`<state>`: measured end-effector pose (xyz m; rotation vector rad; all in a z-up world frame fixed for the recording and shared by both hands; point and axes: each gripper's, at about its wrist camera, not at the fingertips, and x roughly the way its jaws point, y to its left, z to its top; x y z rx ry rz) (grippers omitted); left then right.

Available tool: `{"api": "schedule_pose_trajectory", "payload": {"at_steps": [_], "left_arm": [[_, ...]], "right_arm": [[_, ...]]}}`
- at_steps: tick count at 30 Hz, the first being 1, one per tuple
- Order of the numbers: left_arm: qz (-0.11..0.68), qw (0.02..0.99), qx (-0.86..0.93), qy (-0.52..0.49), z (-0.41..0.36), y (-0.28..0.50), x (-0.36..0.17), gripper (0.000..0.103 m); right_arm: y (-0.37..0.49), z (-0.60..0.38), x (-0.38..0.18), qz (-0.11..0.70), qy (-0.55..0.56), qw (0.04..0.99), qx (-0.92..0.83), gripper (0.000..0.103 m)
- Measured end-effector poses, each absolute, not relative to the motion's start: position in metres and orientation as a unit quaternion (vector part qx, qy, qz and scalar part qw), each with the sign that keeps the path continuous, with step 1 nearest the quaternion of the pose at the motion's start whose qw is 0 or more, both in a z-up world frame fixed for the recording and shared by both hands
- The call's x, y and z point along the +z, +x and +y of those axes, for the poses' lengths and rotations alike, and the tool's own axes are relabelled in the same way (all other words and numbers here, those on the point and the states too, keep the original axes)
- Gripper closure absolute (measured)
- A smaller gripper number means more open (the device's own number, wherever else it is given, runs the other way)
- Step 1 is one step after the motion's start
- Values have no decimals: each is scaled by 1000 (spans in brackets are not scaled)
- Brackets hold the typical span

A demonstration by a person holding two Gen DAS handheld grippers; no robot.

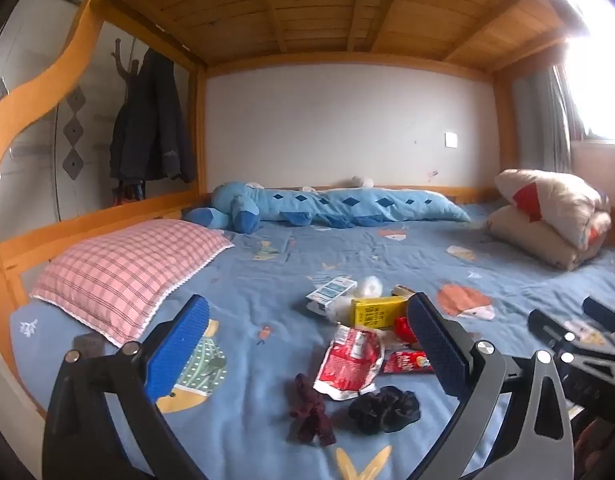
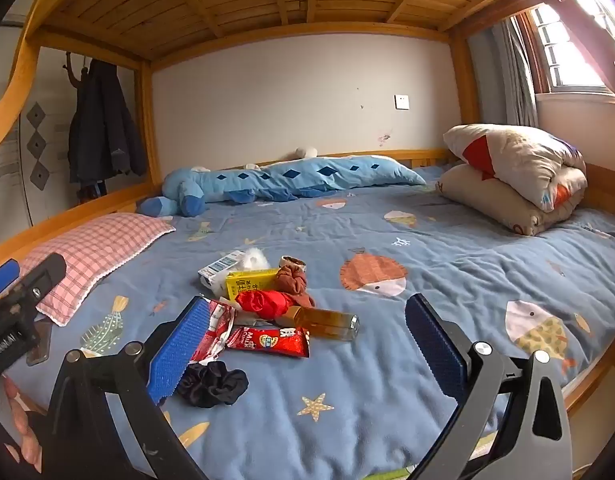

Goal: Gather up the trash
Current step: 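Move both tools toward the trash pile on the quilt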

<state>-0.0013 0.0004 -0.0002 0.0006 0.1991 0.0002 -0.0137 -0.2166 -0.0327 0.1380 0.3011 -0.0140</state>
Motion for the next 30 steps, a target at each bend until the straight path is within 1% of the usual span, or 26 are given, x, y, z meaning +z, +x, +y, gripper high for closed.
{"api": "schedule_pose_trajectory", "payload": {"at_steps": [5,7,15,25,27,30], "left_arm": [[107,994,-9,8,5,-6,-2,4],[131,991,-13,23,-3,6,-6,4],[119,993,11,27,1,2,-16,4],[109,992,24,56,15,9,-33,4],[124,990,19,57,18,12,-41,4],[164,986,1,24,32,24,-52,4]], "right_arm": [[-20,-212,-34,130,67,989,-3,8],[-18,-215,-30,142,73,987,-2,8],[-11,-211,-35,157,82,984,0,8],[-15,-205,-45,129,76,988,23,8],[-16,-203,-47,123,72,989,28,8],[-11,-197,-52,134,68,988,45,8]]}}
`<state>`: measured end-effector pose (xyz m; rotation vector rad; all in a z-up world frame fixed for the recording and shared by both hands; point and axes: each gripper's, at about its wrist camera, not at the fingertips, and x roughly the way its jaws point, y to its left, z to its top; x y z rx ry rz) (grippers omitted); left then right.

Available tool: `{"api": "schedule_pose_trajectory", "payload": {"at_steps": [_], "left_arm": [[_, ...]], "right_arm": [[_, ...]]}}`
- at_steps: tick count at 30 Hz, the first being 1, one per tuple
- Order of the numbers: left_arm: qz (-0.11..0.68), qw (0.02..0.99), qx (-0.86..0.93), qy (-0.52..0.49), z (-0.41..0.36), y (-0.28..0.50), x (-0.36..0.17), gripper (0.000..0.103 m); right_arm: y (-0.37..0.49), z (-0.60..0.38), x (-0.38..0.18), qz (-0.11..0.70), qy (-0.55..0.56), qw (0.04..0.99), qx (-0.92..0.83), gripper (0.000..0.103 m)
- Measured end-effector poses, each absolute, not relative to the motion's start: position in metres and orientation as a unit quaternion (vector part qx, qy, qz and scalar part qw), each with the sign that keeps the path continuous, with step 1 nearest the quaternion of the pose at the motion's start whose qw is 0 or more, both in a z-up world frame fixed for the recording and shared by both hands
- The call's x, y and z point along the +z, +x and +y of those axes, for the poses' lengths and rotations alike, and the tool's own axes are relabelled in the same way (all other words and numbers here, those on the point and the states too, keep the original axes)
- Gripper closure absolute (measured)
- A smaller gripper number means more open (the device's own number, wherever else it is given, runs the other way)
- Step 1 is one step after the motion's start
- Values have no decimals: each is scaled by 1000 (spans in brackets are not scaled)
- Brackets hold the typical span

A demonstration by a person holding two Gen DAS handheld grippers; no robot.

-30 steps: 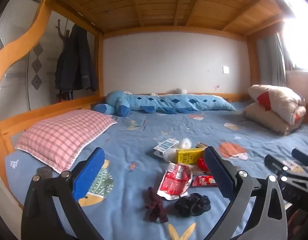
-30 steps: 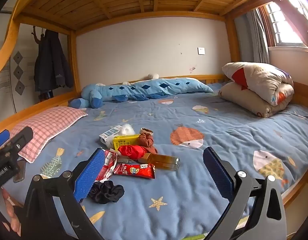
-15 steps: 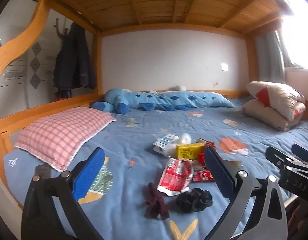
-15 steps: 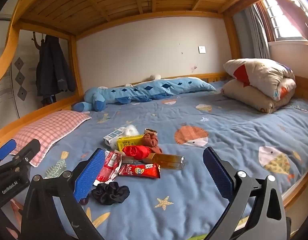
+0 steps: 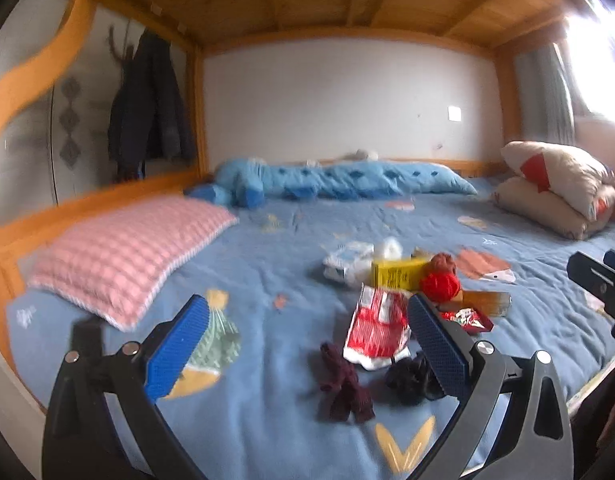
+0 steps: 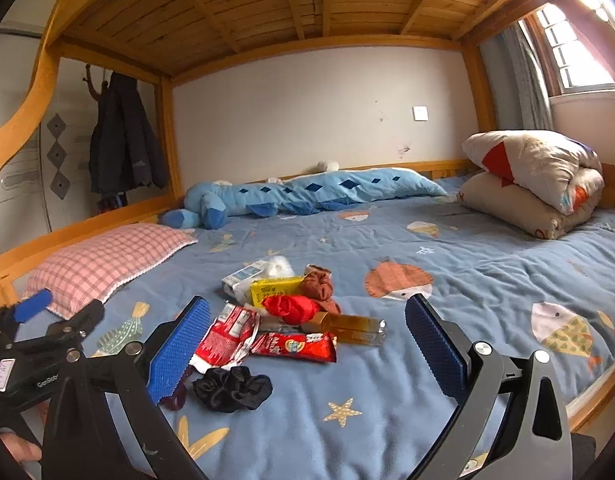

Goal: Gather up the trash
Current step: 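Move both tools toward the trash pile on the quilt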

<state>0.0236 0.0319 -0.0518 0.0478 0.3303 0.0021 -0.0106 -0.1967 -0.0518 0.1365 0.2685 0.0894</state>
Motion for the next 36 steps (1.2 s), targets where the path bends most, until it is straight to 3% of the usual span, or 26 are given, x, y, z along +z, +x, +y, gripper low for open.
{"api": "schedule_pose_trajectory", "payload": {"at_steps": [8,36], "left_arm": [[215,976,-17,-2,48,44,-69,4],[177,984,-15,26,30,37,-59,4]], "right_arm": [[23,-170,-77,207,58,973,85,8],[13,-175,-57,175,41,982,58,8]]}}
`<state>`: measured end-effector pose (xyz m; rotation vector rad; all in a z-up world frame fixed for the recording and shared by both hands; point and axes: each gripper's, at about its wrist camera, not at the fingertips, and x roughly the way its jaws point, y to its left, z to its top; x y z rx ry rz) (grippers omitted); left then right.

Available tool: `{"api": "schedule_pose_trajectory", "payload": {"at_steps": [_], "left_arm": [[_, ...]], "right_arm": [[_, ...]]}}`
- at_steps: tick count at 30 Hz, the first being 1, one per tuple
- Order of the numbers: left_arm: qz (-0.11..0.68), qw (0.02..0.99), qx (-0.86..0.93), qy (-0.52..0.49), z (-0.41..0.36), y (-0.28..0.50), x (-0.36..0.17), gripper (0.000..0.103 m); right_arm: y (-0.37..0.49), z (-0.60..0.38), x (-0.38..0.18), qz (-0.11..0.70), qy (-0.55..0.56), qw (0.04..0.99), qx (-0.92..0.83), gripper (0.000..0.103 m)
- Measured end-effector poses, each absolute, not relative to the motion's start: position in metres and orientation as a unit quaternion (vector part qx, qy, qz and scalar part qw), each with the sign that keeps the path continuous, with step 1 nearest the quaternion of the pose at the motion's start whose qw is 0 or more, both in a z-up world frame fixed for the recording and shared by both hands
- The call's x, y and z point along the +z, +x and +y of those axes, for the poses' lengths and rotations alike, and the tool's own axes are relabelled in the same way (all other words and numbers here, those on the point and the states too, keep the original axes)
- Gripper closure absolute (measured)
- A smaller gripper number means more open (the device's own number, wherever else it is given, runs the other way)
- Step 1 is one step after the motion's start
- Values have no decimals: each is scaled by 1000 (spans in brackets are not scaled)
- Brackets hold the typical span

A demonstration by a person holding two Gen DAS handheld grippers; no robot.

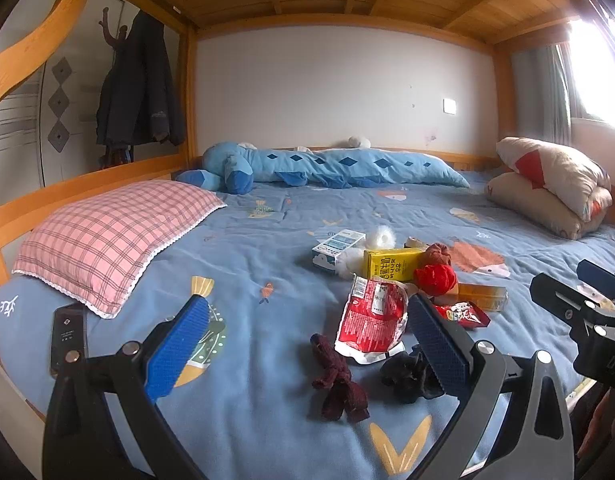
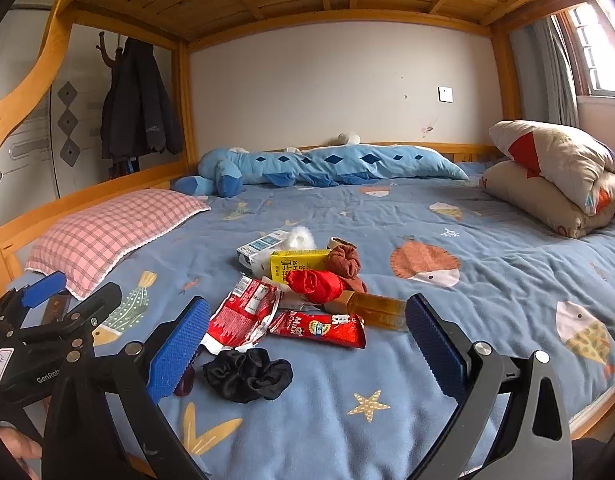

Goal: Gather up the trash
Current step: 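Move both tools toward the trash pile on the quilt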

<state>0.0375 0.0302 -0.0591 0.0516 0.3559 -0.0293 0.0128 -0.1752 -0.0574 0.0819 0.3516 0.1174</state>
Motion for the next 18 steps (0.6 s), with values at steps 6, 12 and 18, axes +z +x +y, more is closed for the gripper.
{"api": "schedule_pose_trajectory", "payload": {"at_steps": [6,12,18], "left_arm": [[176,984,-17,28,28,36,-57,4],[177,984,-16,30,28,36,-56,4],[187,982,-11,21,34,41,-58,4]], "right_arm": [[13,-175,-56,175,39,982,60,8],[14,-173,-57,177,36,982,61,8],[16,-171,-60,183,34,980,62,8]]}}
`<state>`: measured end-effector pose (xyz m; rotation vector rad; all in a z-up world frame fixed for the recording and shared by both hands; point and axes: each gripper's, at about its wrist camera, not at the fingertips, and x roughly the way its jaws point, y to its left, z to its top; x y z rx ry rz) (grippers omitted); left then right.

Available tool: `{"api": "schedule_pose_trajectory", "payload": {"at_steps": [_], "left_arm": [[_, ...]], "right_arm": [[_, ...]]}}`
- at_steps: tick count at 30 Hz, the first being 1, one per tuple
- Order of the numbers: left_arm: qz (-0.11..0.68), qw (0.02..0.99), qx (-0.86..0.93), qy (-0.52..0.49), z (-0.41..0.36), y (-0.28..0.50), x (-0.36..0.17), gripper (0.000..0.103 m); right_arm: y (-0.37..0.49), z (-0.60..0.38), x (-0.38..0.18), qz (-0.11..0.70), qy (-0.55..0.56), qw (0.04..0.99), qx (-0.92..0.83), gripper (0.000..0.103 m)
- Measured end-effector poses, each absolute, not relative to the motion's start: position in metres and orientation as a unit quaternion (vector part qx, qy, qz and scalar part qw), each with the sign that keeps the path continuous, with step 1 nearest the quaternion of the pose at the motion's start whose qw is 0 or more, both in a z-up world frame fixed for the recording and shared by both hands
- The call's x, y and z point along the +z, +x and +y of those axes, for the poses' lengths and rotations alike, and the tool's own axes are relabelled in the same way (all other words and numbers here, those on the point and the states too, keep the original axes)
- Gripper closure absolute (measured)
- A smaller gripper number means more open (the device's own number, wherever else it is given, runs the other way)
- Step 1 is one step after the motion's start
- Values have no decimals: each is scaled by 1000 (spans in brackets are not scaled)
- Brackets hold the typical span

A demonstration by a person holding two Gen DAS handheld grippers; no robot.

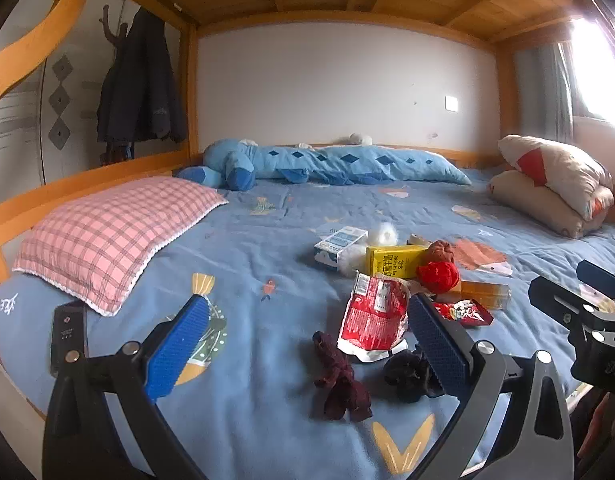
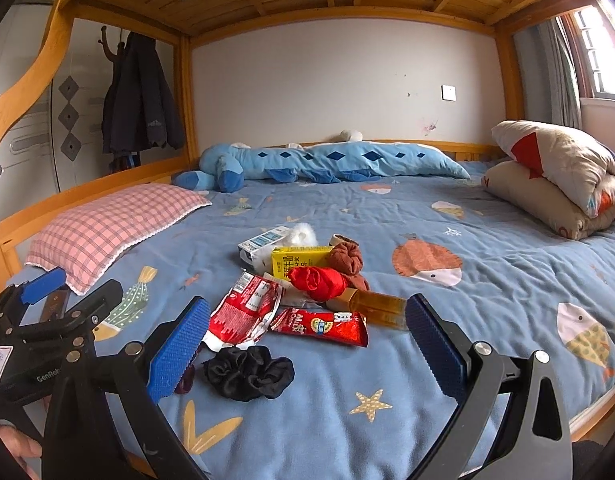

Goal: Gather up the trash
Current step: 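Move both tools toward the trash pile on the quilt, then grasp the black cloth with the right gripper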

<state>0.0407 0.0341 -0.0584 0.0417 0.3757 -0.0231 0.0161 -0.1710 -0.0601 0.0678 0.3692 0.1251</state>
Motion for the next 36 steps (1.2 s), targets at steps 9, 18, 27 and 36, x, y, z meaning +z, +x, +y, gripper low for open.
{"api": "schedule_pose_trajectory", "payload": {"at_steps": [9,18,27,36], "left_arm": [[209,978,-9,7,44,50,-67,4],[256,966,48,-10,67,68,-81,4],[291,956,41,-26,77,80,-96,4],[323,946,-2,-5,52,92,-110,4]], "right_arm": [[23,-164,-71,194,19,978,67,8],[51,-144,-106,255,4,959,122,8],[101,-107,-152,351,-30,926,137,8],[105,-113,-160,364,-27,914,177,63]]}}
